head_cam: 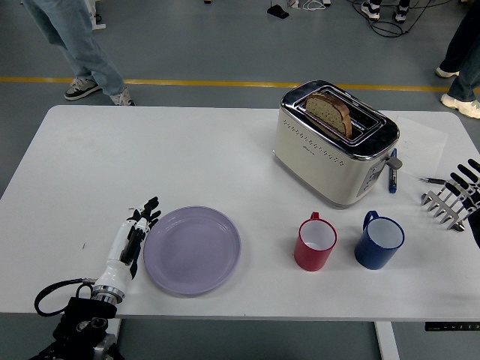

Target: Push plate across desktop,pick up the break from the machine,place the break in the plate

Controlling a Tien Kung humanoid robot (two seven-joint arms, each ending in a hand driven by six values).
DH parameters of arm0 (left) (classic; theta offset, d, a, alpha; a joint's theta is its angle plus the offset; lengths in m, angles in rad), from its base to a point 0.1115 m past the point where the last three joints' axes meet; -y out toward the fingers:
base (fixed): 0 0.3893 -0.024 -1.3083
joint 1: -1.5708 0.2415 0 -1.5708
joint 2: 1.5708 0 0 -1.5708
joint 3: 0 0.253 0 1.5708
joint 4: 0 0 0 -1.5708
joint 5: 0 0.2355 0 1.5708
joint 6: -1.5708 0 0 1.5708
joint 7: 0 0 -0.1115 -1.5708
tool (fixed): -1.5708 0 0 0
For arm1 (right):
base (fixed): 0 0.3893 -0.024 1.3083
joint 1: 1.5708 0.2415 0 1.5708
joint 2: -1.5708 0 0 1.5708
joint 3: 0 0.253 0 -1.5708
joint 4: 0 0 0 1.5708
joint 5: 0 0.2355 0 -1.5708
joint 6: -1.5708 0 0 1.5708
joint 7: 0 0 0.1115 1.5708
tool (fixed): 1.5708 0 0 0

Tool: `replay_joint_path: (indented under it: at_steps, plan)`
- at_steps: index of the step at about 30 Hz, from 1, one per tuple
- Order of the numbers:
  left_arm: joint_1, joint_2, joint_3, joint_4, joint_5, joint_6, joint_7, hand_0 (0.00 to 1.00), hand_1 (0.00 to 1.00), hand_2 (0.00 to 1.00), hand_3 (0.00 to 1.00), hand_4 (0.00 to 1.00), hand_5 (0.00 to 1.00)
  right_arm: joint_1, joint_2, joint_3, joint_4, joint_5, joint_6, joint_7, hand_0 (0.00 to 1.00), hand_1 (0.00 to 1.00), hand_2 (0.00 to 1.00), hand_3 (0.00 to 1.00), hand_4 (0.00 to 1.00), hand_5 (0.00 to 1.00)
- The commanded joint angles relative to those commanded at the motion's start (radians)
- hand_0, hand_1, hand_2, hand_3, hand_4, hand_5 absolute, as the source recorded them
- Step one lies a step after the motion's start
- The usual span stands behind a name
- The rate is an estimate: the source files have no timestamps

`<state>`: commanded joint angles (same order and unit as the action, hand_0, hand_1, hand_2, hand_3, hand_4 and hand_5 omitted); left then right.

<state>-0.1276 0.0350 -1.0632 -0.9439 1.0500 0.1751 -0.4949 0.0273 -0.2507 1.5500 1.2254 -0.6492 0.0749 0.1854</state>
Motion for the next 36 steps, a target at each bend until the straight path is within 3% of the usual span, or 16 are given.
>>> replay_joint_path:
  at_steps: [13,36]
  plan:
    - [-0.028,0.013,0.072,0.01,-0.052,-0.047,0.02,0.865,0.899,0.944,0.899,0.551,0.998,0.003,0.002,0.002,0.0,-0.001,0.0,0.0,0.796,0.749,0.755,0.73,0.432,0.589]
    - [-0.1,0.015,0.229,0.035,-0.106,-0.069,0.022,0.854,0.89,0.936,0.889,0.548,0.998,0.002,0.008,-0.005,-0.003,-0.003,0.002,-0.001,0.796,0.75,0.755,0.731,0.435,0.59]
